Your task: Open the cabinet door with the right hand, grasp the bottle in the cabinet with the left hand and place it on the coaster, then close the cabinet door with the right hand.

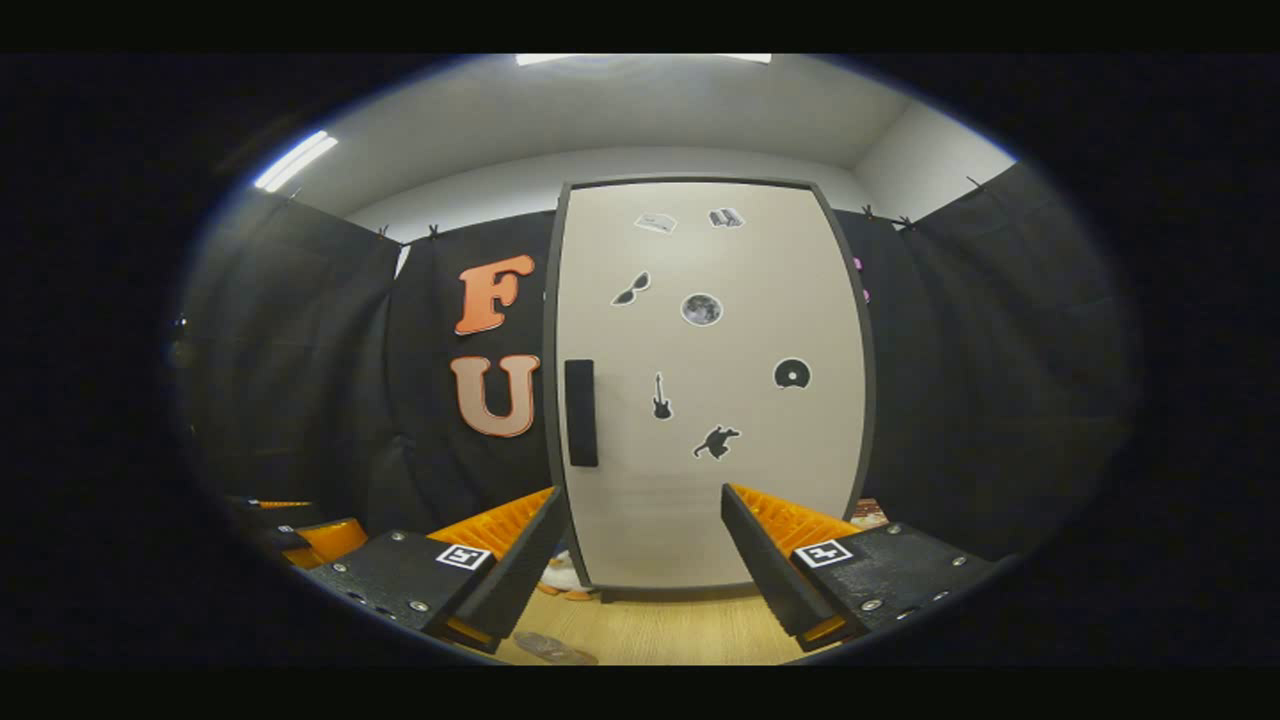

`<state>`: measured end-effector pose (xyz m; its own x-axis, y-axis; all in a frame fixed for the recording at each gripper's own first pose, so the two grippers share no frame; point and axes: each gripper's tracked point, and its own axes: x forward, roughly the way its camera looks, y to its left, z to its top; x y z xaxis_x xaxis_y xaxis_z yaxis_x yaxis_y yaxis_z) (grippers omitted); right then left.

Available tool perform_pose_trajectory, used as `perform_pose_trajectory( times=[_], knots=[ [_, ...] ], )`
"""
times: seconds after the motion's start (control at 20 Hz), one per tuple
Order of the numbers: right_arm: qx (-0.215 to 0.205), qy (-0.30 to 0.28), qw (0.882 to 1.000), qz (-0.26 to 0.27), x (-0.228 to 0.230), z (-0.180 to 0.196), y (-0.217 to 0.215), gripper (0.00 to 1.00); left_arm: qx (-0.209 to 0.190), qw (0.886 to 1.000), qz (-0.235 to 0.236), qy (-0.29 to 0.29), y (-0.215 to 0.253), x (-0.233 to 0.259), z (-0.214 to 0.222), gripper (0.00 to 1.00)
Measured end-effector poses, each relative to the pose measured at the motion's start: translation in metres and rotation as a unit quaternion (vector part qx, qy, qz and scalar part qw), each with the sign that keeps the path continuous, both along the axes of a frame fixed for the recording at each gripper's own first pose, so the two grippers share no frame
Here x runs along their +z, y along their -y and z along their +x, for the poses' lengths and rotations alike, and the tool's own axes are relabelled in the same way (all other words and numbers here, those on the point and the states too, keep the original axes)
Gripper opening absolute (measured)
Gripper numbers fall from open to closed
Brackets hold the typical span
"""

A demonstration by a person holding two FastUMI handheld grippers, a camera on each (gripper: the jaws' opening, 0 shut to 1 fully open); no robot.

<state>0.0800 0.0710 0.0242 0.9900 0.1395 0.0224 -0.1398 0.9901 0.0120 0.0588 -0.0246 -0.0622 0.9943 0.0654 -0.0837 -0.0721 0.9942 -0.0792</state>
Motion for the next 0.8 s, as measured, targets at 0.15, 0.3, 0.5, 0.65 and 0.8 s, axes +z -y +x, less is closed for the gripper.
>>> perform_pose_trajectory(
  times=[0.15,0.3,0.5,0.65,0.8],
  knots=[
    [-0.011,-0.005,1.000,-0.001,0.000,-0.035,0.025,0.94,0.005,1.000,0.016,0.005,0.016,0.011,-0.030,0.95],
    [-0.015,-0.005,1.000,0.003,0.002,-0.062,0.044,0.95,0.009,1.000,0.026,0.007,0.028,0.021,-0.054,0.99],
    [-0.016,-0.022,0.999,0.021,-0.010,-0.085,0.055,0.97,0.001,1.000,0.027,0.015,0.046,0.039,-0.076,0.92],
    [-0.014,-0.030,0.999,0.025,-0.015,-0.095,0.060,0.95,0.000,0.999,0.045,0.021,0.053,0.046,-0.083,0.99],
    [-0.015,-0.032,0.999,0.020,-0.015,-0.102,0.064,0.95,-0.002,0.998,0.050,0.025,0.063,0.050,-0.087,0.99]
  ],
)
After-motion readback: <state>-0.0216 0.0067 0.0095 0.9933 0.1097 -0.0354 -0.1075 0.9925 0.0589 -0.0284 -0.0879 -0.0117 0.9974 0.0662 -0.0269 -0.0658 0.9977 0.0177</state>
